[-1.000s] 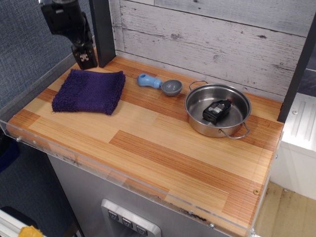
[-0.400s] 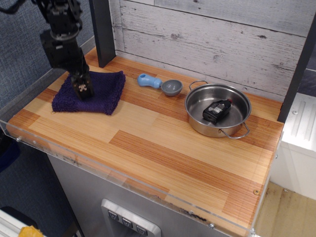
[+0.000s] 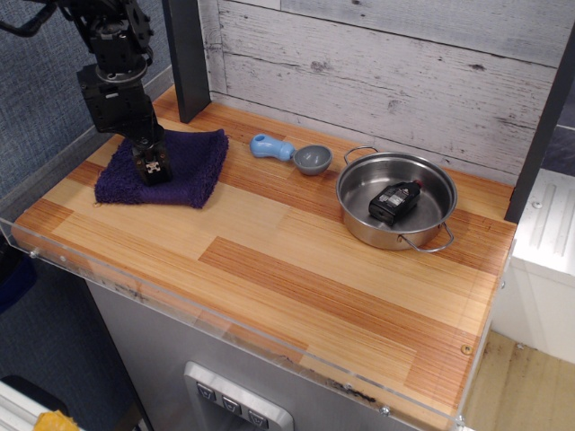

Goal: Place the purple towel near the front edge of the table, in front of the metal pot.

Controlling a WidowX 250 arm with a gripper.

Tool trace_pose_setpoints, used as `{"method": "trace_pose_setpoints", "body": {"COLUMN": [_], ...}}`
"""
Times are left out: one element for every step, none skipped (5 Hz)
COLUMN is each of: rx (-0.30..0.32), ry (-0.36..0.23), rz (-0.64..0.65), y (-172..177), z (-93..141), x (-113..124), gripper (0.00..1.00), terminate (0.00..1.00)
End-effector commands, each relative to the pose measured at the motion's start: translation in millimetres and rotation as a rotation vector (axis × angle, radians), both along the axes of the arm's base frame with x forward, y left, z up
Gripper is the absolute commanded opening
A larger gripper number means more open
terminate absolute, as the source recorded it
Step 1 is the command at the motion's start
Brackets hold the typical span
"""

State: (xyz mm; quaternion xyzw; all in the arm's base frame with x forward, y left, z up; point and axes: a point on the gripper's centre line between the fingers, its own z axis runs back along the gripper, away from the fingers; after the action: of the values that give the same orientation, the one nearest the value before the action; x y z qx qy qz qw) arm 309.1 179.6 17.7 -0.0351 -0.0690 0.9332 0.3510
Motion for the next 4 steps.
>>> {"method": "trace_pose_setpoints", "body": {"rx": [0.020, 0.013, 0.006, -0.013], "ry": [0.055, 0.053, 0.044, 0.040], "rz": [-0.020, -0.031, -0.066, -0.092], "y": [-8, -16, -29, -41], "z": [-13, -11, -7, -4], "x": [-5, -7, -11, -22], "gripper": [1.00, 1.00, 1.00, 1.00], "terminate": [0.00, 0.00, 0.00, 0.00]}}
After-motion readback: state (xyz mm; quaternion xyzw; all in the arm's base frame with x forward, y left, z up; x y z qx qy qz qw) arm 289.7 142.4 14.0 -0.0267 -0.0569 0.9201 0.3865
